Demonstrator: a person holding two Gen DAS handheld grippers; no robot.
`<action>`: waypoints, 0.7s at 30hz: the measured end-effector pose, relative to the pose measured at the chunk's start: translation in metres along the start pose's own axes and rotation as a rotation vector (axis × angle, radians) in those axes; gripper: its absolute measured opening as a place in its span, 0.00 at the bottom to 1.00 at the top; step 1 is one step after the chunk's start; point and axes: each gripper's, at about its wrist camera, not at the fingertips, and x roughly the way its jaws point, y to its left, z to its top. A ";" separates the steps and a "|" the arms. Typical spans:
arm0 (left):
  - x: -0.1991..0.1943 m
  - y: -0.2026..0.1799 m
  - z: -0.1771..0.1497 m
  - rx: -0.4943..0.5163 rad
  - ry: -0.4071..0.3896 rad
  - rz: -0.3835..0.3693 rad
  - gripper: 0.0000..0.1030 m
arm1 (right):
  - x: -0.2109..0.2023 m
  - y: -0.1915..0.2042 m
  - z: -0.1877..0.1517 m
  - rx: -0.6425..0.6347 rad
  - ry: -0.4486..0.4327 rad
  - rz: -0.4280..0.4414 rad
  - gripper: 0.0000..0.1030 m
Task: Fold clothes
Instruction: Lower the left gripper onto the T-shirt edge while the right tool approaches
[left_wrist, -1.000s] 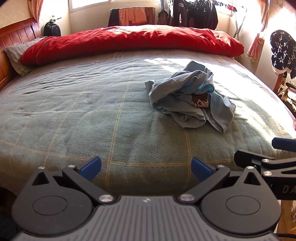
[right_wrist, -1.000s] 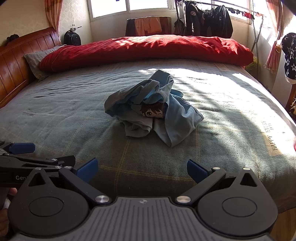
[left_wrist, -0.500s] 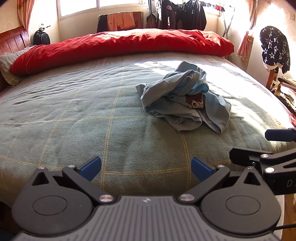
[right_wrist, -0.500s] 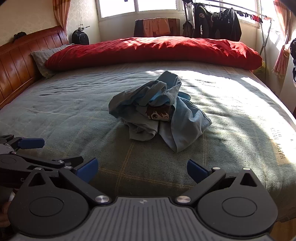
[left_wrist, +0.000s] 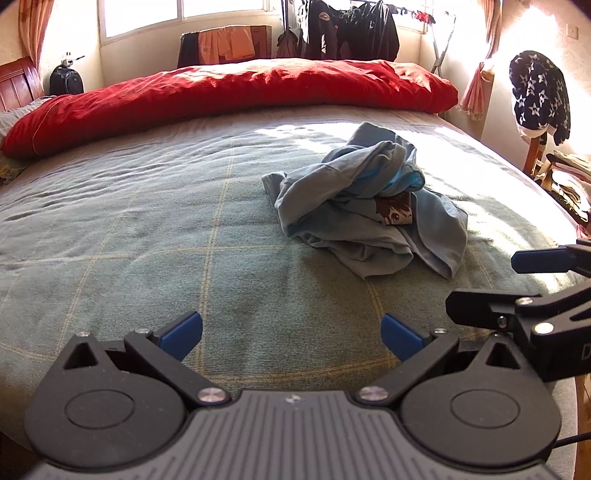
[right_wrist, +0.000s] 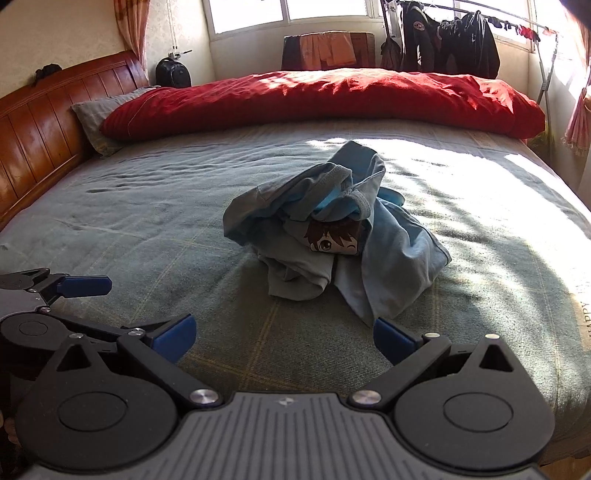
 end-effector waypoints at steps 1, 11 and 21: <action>0.004 0.001 0.000 -0.007 0.007 -0.012 0.99 | 0.002 0.000 0.001 -0.008 -0.002 0.001 1.00; 0.032 0.003 -0.007 0.067 -0.021 -0.127 0.99 | 0.020 -0.012 0.000 -0.011 0.010 0.025 1.00; 0.053 0.000 0.023 0.200 0.023 -0.118 0.86 | 0.032 -0.040 -0.001 0.010 0.015 0.058 1.00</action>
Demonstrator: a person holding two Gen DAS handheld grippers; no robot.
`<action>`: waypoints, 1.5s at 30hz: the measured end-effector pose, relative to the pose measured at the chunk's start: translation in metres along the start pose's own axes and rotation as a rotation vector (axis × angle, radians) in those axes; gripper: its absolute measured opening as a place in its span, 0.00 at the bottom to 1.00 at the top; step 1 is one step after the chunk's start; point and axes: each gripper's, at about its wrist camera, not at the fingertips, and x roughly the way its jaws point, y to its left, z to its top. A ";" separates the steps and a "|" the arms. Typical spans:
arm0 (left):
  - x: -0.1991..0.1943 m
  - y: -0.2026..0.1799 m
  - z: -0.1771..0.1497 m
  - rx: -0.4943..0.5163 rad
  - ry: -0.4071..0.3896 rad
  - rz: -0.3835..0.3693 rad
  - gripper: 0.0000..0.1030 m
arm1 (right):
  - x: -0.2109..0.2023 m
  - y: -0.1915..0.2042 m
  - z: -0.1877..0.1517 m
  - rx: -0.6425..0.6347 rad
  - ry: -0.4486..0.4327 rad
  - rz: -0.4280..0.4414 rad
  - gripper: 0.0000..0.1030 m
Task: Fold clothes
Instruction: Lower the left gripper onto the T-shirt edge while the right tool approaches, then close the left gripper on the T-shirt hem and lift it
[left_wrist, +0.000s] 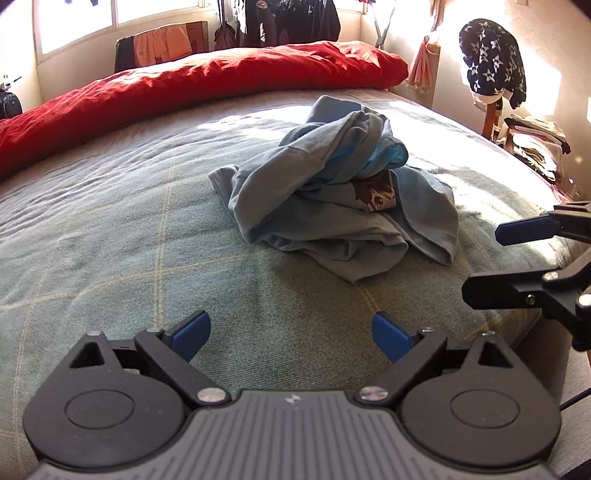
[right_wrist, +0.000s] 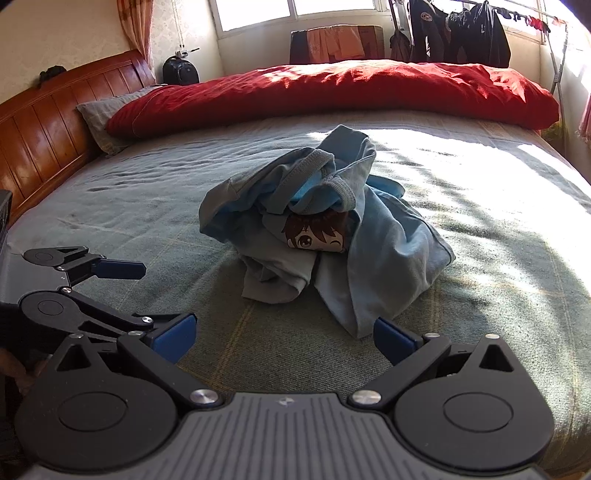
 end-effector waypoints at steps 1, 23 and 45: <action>0.002 0.001 0.006 0.022 0.009 0.001 0.85 | 0.001 -0.003 0.000 0.004 0.003 0.001 1.00; 0.038 -0.016 0.079 0.435 -0.088 0.083 0.20 | 0.030 -0.036 0.008 -0.015 0.089 0.002 1.00; 0.026 0.086 0.102 0.228 -0.134 0.218 0.07 | 0.049 -0.023 0.042 -0.158 0.090 -0.053 1.00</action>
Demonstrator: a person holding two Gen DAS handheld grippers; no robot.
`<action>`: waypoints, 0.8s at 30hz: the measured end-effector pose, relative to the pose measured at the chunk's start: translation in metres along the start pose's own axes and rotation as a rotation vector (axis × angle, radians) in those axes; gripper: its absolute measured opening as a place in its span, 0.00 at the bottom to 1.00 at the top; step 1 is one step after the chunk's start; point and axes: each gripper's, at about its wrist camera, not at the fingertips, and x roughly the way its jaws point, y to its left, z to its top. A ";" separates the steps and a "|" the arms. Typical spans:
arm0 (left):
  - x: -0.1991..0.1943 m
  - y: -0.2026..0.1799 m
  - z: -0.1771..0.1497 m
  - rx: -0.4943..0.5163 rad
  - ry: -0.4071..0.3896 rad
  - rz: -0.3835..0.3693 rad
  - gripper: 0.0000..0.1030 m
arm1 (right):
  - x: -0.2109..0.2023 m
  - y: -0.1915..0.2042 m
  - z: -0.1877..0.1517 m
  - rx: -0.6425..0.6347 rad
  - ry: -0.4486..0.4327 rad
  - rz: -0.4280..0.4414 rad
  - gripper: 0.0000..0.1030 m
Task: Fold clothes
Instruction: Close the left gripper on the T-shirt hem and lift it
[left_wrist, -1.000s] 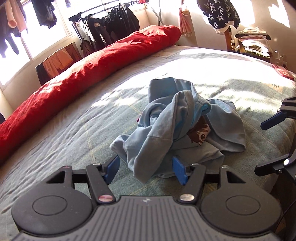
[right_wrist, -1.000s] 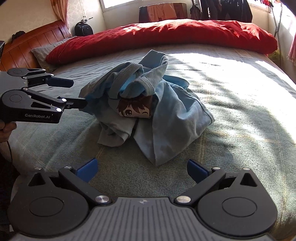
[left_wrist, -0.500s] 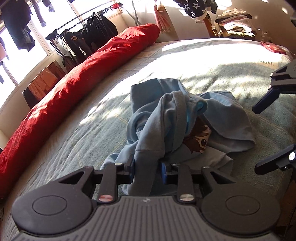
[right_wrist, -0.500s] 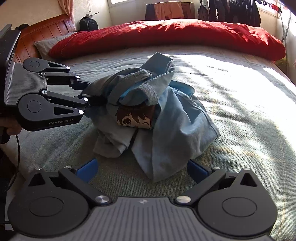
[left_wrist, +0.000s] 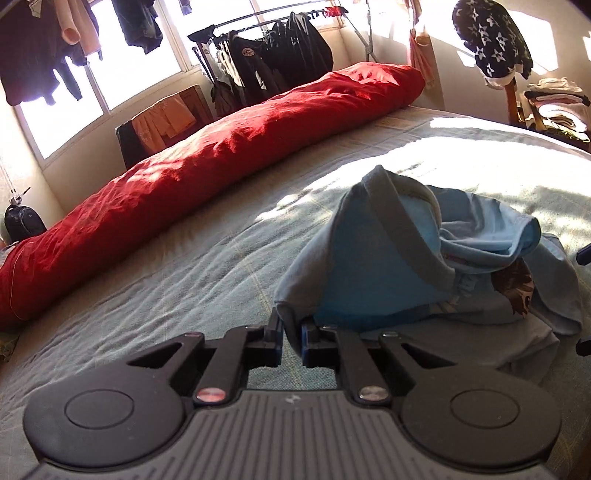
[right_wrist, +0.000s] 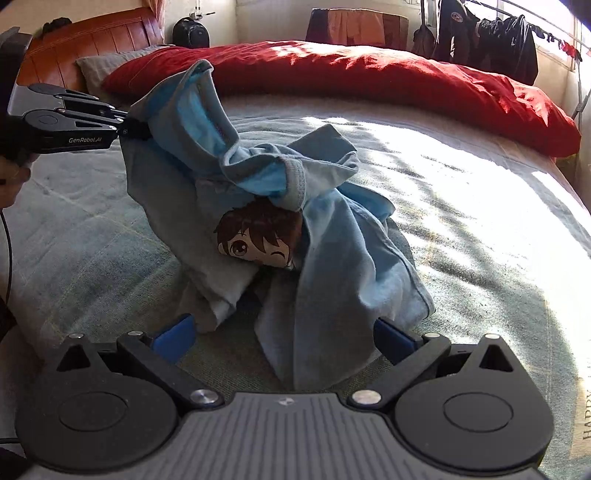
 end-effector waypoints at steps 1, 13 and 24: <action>0.002 0.006 -0.003 -0.010 0.002 0.024 0.07 | 0.000 0.001 0.003 -0.018 -0.002 -0.006 1.00; 0.019 0.066 -0.043 -0.178 0.101 0.083 0.07 | 0.016 0.019 0.027 -0.113 -0.004 0.005 1.00; 0.021 0.067 -0.063 -0.208 0.120 0.044 0.10 | 0.031 0.034 0.033 -0.174 0.055 -0.030 1.00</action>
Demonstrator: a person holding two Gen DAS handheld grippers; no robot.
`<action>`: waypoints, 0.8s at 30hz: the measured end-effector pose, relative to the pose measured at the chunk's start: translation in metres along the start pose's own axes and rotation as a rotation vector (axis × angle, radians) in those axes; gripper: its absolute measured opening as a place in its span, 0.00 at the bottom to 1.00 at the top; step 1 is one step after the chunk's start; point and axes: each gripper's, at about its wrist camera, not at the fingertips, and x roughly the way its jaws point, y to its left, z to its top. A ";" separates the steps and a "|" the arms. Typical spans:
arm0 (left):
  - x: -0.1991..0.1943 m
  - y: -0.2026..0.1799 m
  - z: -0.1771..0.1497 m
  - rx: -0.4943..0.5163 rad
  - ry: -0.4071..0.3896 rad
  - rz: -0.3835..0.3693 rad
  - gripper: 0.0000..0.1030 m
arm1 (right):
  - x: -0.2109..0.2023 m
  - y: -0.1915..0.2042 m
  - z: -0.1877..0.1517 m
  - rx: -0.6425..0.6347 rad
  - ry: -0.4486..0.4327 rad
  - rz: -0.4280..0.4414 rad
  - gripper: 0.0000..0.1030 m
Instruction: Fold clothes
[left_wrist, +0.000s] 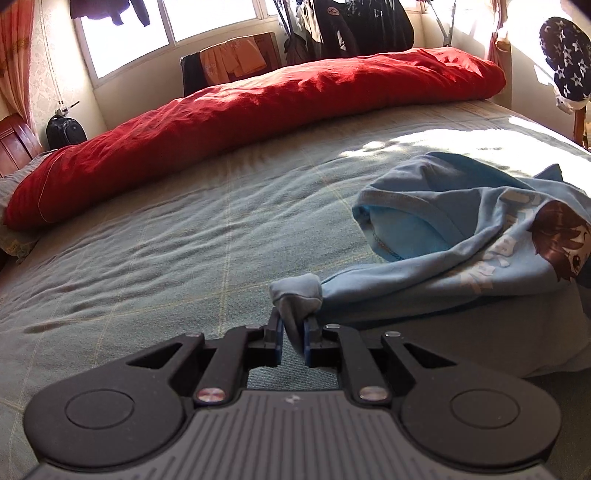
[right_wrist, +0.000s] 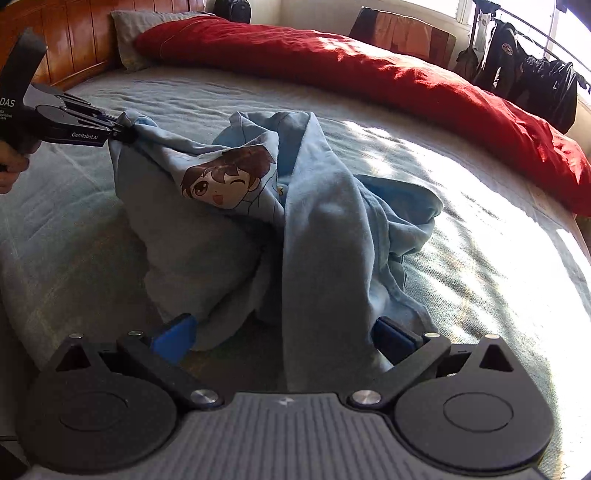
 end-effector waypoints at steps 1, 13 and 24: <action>-0.001 0.000 -0.001 0.001 0.001 -0.002 0.11 | -0.001 0.002 0.001 -0.005 0.005 -0.015 1.00; -0.019 -0.005 -0.005 0.006 -0.014 -0.016 0.12 | -0.029 0.001 -0.002 0.000 0.000 -0.003 1.00; -0.020 -0.001 -0.006 -0.004 -0.023 -0.033 0.14 | -0.035 -0.034 0.065 -0.042 -0.088 0.004 1.00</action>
